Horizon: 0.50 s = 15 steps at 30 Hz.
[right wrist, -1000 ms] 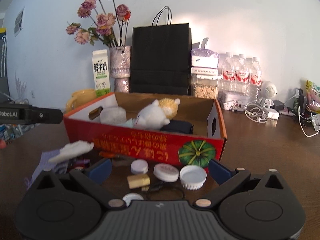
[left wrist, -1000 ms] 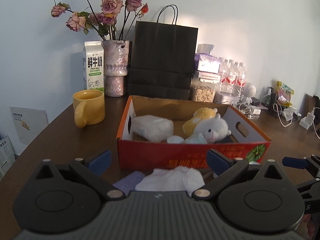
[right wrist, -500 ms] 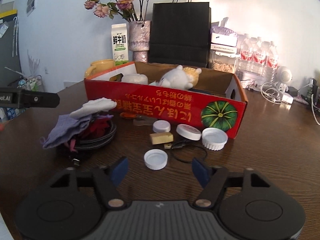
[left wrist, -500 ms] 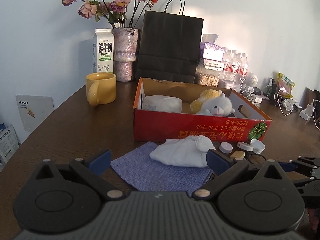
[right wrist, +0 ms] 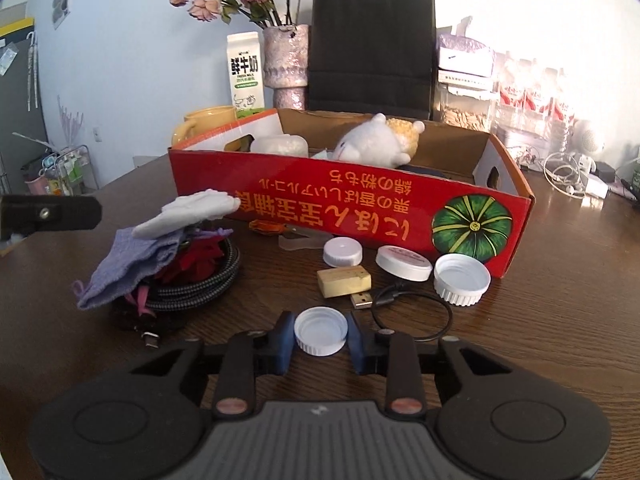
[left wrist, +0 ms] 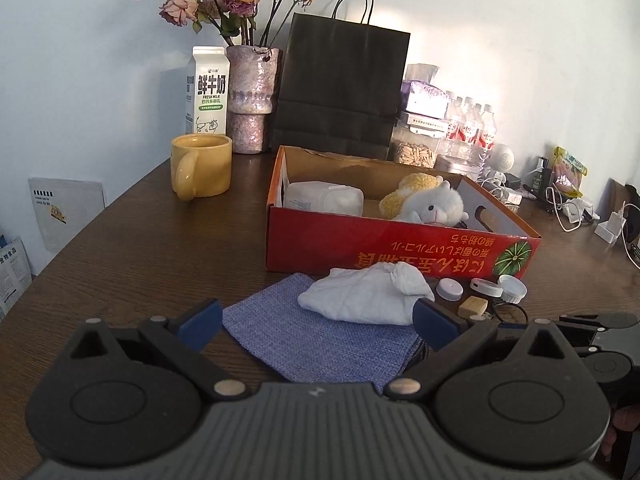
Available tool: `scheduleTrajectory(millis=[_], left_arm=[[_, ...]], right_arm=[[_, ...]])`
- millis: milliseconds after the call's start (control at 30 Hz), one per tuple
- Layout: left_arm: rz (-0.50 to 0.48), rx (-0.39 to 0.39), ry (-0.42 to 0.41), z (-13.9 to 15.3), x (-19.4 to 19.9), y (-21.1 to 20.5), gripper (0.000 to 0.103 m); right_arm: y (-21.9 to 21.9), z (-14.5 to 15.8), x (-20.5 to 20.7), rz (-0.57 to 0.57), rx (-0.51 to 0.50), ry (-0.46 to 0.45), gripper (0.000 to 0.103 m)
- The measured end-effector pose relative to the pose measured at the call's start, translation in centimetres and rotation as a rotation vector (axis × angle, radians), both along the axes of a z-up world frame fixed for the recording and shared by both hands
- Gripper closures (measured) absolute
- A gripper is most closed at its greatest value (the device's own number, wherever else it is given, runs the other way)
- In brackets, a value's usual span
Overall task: Organize objects
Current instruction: 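Grasp the white cloth with the left tool while the right tool grasps white bottle caps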
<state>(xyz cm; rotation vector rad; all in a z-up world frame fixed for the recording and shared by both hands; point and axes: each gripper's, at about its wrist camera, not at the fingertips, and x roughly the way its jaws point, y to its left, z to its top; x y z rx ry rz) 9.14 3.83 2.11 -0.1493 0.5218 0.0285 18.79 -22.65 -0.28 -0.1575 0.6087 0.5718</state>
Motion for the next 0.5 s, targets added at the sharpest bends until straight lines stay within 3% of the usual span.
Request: scheduleTrajectory(millis=[200, 400, 500], left_arm=[[-0.031, -0.037, 0.042, -0.2, 1.0, -0.6, 0.0], [-0.042, -0.155, 0.128, 0.3, 3.0, -0.6, 0.0], [-0.029, -0.147, 0.158, 0.6, 4.4, -1.2, 0.0]], right_arm=[[-0.7, 0.8, -0.7, -0.04, 0.041, -0.082, 0.076], [-1.6, 1.4, -0.6, -0.072, 0.059, -0.14, 0.076], [-2.2, 1.7, -0.1, -0.086, 0.058, -0.166, 0.076]])
